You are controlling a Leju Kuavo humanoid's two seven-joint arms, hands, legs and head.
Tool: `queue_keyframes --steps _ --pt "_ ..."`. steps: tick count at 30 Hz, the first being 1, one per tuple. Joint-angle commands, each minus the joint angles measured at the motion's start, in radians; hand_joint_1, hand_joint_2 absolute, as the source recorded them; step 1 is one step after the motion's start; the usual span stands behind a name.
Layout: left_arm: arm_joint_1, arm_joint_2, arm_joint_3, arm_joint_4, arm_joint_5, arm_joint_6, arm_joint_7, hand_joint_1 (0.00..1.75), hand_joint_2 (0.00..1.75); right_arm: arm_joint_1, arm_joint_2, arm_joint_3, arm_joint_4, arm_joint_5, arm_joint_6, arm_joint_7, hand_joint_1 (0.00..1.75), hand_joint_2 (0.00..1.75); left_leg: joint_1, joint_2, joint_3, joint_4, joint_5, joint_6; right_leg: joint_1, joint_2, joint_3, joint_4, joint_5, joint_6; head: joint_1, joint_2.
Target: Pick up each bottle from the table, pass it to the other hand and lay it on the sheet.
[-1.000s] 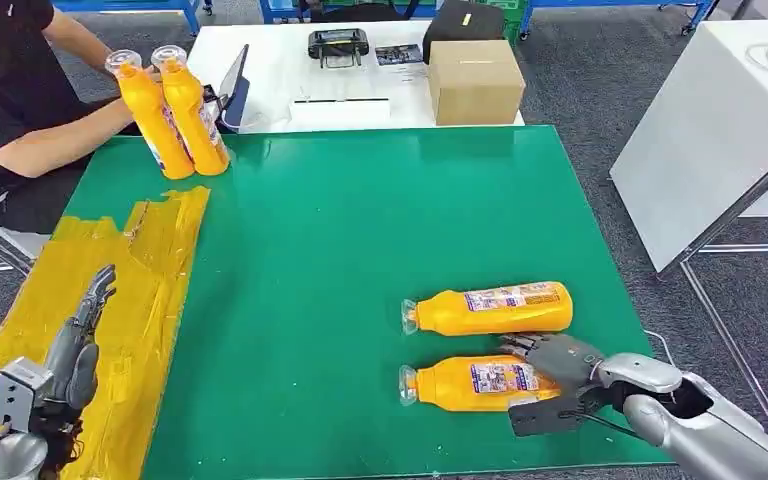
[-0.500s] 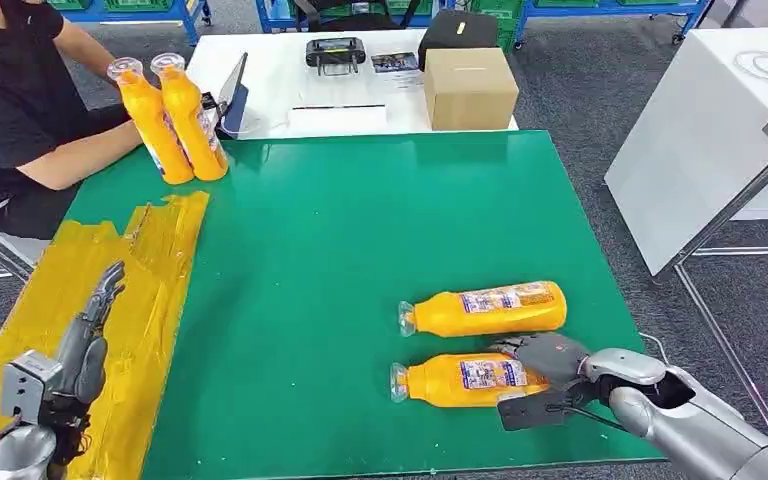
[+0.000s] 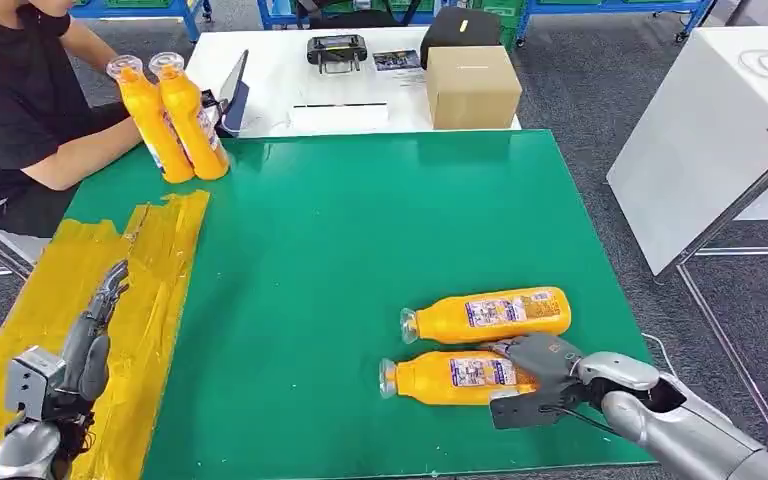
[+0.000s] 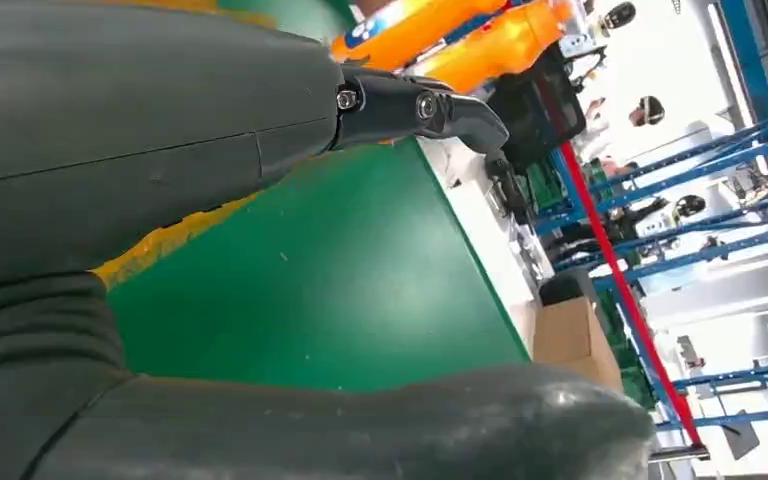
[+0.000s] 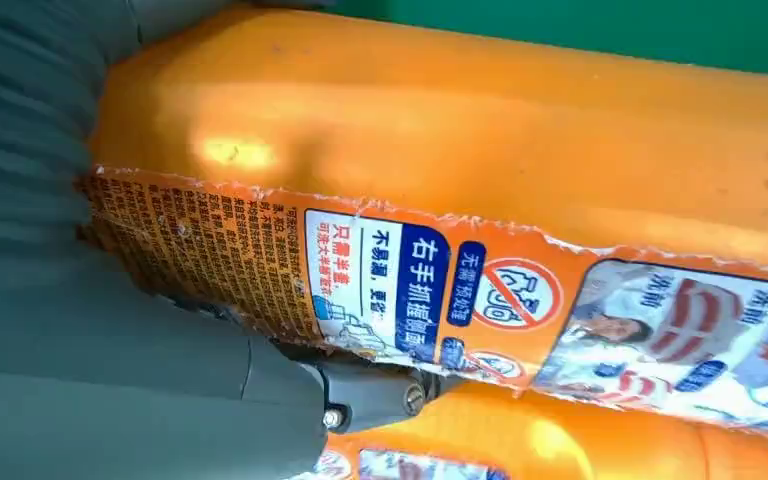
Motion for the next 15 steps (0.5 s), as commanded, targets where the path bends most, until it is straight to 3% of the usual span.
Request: queue_keyframes --steps 1,3,6,7,10,15 --pt "-0.031 -0.200 0.108 0.005 0.229 -0.192 0.110 0.00 0.00 0.171 0.368 -0.282 0.088 -0.116 -0.135 -0.117 1.75 1.75 0.003 -0.001 0.002 -0.003 0.001 0.000 0.003 -0.001 0.003 -0.005 0.002 -0.001 0.001 0.000" --pt "-0.028 -0.203 0.105 0.000 0.230 -0.189 0.113 0.00 0.00 0.164 0.375 -0.283 0.087 -0.115 -0.128 -0.107 1.75 1.75 0.004 0.001 -0.003 -0.004 0.003 -0.001 0.004 0.001 -0.001 -0.006 0.005 -0.001 0.000 0.000" --pt "-0.008 -0.243 0.074 -0.056 0.339 -0.213 0.190 0.00 0.00 0.144 0.508 -0.422 0.051 -0.235 -0.130 -0.192 1.75 1.75 0.002 0.002 -0.006 -0.001 0.002 -0.001 0.002 0.001 -0.005 -0.002 0.003 -0.001 0.000 0.000" --pt "-0.002 -0.255 0.058 -0.072 0.349 -0.200 0.202 0.00 1.75 0.133 0.537 -0.437 0.040 -0.250 -0.121 -0.190 1.75 1.75 0.001 0.001 -0.006 0.000 0.002 0.000 0.001 0.001 -0.006 0.000 0.002 -0.001 -0.001 0.000" --pt "0.019 -0.283 -0.013 -0.136 0.387 -0.153 0.233 0.00 1.75 0.103 0.637 -0.492 0.022 -0.306 -0.109 -0.195 1.75 1.75 0.001 -0.001 -0.013 0.001 0.004 0.000 0.001 -0.002 -0.009 0.001 0.002 0.000 -0.001 0.000" --pt "0.015 -0.288 -0.081 -0.159 0.437 -0.112 0.250 0.00 1.75 0.030 0.706 -0.473 0.096 -0.312 -0.103 -0.168 1.75 1.75 0.000 -0.003 -0.017 0.001 0.005 0.000 0.000 -0.003 -0.013 0.002 0.001 0.000 0.000 0.000"
